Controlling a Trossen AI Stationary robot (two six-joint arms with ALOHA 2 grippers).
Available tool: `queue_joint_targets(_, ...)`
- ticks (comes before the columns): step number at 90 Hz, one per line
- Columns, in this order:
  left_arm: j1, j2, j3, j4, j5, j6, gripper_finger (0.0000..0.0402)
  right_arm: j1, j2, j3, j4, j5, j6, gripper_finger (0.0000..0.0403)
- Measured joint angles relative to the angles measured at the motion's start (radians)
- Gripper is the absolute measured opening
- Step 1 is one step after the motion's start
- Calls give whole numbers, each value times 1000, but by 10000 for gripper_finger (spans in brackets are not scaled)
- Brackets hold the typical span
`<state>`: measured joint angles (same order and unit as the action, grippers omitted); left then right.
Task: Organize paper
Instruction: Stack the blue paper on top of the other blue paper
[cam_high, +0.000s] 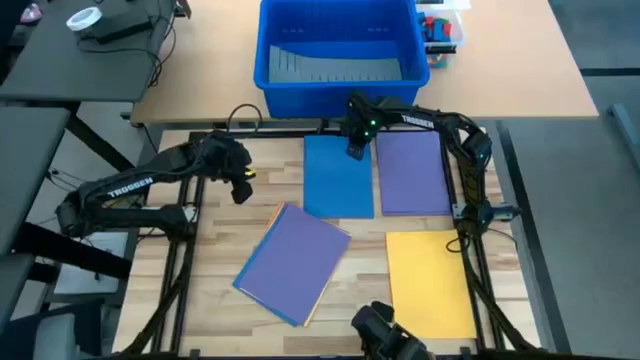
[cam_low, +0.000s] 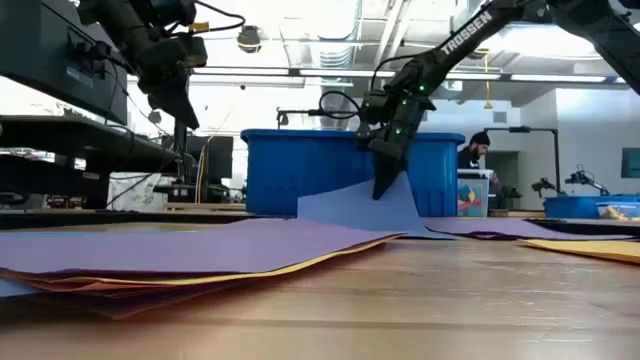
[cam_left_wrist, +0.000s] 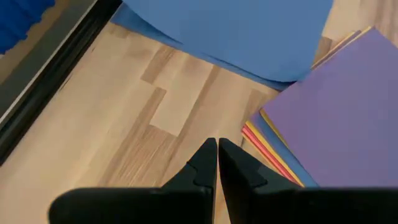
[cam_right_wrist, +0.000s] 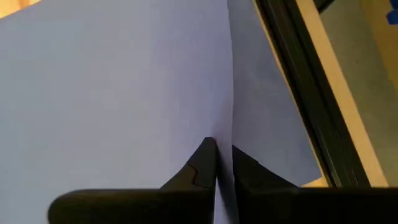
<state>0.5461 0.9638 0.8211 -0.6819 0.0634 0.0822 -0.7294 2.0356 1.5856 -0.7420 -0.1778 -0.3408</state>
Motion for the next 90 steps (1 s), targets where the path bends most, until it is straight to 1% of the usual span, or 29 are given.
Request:
queue_joint_targets(12, 0, 0, 0, 0, -7, 0, 0, 0, 0, 0, 19, 0, 0, 1)
queue_joint_targets(20, 0, 0, 0, 0, -10, 0, 0, 0, 0, 0, 25, 0, 0, 11)
queue_joint_targets(27, 0, 0, 0, 0, -11, -3, 0, -4, 0, 0, 19, 0, 1, 33)
queue_joint_targets(37, 0, 0, 0, 0, -11, -21, 0, -14, 0, 0, -16, 1, 0, 77)
queue_joint_targets(47, 0, 0, 0, 0, -11, -26, 0, -28, 0, -1, -11, 1, -3, 116)
queue_joint_targets(61, 0, 0, 0, 0, -11, -37, 0, -54, -1, 31, 0, 1, -5, 153)
queue_joint_targets(75, 0, 0, 0, 0, -11, -42, 0, -61, -2, 43, 25, 4, -22, 170)
queue_joint_targets(83, 0, 0, 0, 0, -11, -50, 0, -53, -2, 43, 50, 3, -55, 173)
queue_joint_targets(90, 0, 0, 0, 0, -11, -53, 0, -30, -4, 62, 68, -2, -32, 173)
